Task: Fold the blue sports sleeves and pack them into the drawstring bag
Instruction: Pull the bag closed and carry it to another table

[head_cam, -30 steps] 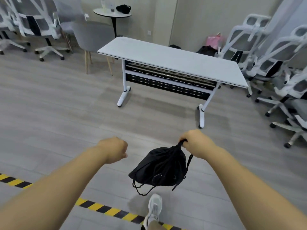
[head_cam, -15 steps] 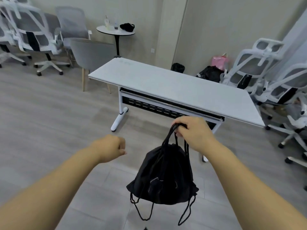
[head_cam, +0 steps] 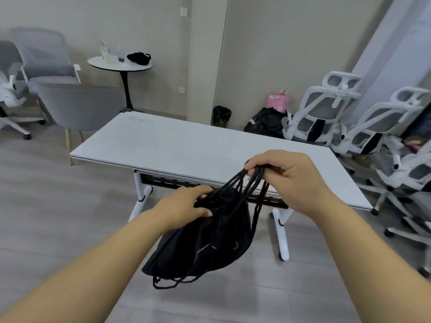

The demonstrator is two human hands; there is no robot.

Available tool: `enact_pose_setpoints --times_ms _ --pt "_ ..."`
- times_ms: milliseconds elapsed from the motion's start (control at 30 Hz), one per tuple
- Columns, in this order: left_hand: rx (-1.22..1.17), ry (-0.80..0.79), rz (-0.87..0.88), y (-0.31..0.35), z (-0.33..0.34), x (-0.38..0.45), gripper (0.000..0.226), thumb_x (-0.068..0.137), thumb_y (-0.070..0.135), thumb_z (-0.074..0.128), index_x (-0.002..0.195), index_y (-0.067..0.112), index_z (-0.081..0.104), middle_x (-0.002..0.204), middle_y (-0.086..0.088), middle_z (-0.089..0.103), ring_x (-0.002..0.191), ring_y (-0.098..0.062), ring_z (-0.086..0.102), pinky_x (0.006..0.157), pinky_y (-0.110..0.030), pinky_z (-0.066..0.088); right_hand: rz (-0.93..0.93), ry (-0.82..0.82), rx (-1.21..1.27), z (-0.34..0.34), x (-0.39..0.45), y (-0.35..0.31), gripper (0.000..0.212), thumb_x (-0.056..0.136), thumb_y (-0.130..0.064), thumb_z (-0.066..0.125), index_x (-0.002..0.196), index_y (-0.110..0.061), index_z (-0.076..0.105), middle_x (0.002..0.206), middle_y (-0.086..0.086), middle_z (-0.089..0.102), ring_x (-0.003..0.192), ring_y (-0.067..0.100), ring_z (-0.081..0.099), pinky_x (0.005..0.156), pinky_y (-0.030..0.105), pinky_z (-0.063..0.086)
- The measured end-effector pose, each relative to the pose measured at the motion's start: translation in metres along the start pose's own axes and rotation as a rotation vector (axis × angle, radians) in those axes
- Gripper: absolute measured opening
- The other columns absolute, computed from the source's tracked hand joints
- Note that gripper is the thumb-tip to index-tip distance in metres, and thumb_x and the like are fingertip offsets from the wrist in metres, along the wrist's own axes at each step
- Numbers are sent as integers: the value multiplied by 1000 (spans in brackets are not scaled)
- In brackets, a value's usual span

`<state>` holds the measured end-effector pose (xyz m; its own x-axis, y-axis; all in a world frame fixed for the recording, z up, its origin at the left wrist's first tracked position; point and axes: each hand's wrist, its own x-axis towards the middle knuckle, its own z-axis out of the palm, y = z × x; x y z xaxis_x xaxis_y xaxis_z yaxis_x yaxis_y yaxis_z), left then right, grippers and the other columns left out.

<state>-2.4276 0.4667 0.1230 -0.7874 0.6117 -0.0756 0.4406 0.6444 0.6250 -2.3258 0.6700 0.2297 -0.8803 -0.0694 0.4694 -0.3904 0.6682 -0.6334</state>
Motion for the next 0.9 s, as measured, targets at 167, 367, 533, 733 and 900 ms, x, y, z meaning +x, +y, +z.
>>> enact_pose_setpoints --times_ms 167,367,533,733,900 --pt "-56 117 66 -8 -68 72 12 82 29 67 88 35 58 88 6 65 74 -10 57 73 -29 46 78 110 77 0 68 32 34 82 4 67 84 -29 72 81 -23 71 81 2 68 78 11 49" --pt "-187 246 127 9 -153 150 6 81 26 70 83 28 64 84 0 69 78 -21 65 75 -34 52 181 -125 -291 -5 139 77 36 86 -3 61 103 -33 71 96 -26 64 90 0 62 82 19 52" --pt "-180 294 166 29 -198 212 6 83 19 68 87 23 66 90 -1 71 85 -21 67 81 -36 52 238 -63 -19 -11 203 111 32 82 -11 69 93 -37 55 107 -18 58 99 -1 59 82 29 55" --pt "-197 319 202 40 -243 294 11 83 12 68 84 22 66 89 -5 73 76 -14 67 74 -23 52 248 -186 113 -35 317 171 80 68 -25 84 129 -44 37 129 -13 49 83 6 64 79 32 55" --pt "-164 334 184 42 -279 374 12 84 11 67 83 22 66 92 -8 74 76 -14 64 81 -31 51 210 -297 122 -46 414 214 66 71 -16 82 127 -35 52 118 -13 65 105 1 62 93 26 48"
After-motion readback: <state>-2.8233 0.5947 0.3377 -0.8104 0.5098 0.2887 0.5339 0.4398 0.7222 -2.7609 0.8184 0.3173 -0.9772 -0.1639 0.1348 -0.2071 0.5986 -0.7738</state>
